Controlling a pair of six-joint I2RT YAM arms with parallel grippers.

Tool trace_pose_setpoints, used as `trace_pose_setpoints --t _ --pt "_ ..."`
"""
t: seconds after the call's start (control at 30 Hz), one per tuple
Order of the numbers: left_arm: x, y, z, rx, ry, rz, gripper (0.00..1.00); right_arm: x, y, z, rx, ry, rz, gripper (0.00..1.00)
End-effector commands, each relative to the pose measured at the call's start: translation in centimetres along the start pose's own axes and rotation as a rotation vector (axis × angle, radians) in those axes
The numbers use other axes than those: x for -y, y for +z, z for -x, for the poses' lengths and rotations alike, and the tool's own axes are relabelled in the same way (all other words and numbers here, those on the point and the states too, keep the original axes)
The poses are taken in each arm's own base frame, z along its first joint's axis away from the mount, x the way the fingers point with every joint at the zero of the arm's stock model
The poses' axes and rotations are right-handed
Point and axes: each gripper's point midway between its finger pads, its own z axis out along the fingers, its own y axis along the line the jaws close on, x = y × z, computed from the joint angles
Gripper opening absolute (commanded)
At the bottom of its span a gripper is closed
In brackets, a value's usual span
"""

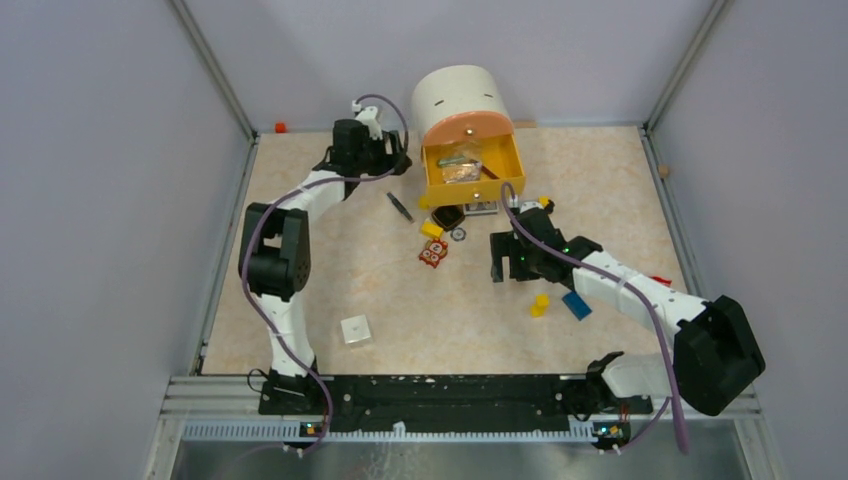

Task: Organize the makeup
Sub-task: Move the storage box to the corner of the board, then pick up the makeup from the center of the board.

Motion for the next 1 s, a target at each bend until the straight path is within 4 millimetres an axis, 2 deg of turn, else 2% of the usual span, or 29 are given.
trace_pose_setpoints --t 0.0,0.13,0.33,0.47,0.8,0.97 --pt "-3.3 -4.1 2.9 0.130 -0.106 0.215 0.81 -0.1 -0.7 1.5 0.057 0.010 0.007 0.85" --pt "-4.6 -4.9 1.0 0.120 -0.174 0.367 0.80 -0.4 -0.5 1.5 0.052 0.013 0.022 0.85" --pt "-4.0 -3.1 -2.8 0.020 -0.146 0.471 0.75 -0.6 -0.4 1.3 0.051 0.021 0.033 0.85" --pt "-3.6 -2.1 -4.2 -0.016 -0.138 0.529 0.75 -0.3 -0.5 1.1 0.048 0.021 0.023 0.85" --pt "-5.3 0.2 -9.0 -0.146 -0.177 0.610 0.72 0.1 -0.8 1.0 0.052 0.017 0.007 0.85" --pt "-5.7 0.9 -10.9 -0.197 -0.188 0.615 0.62 0.2 -0.8 1.0 0.052 0.016 0.004 0.85"
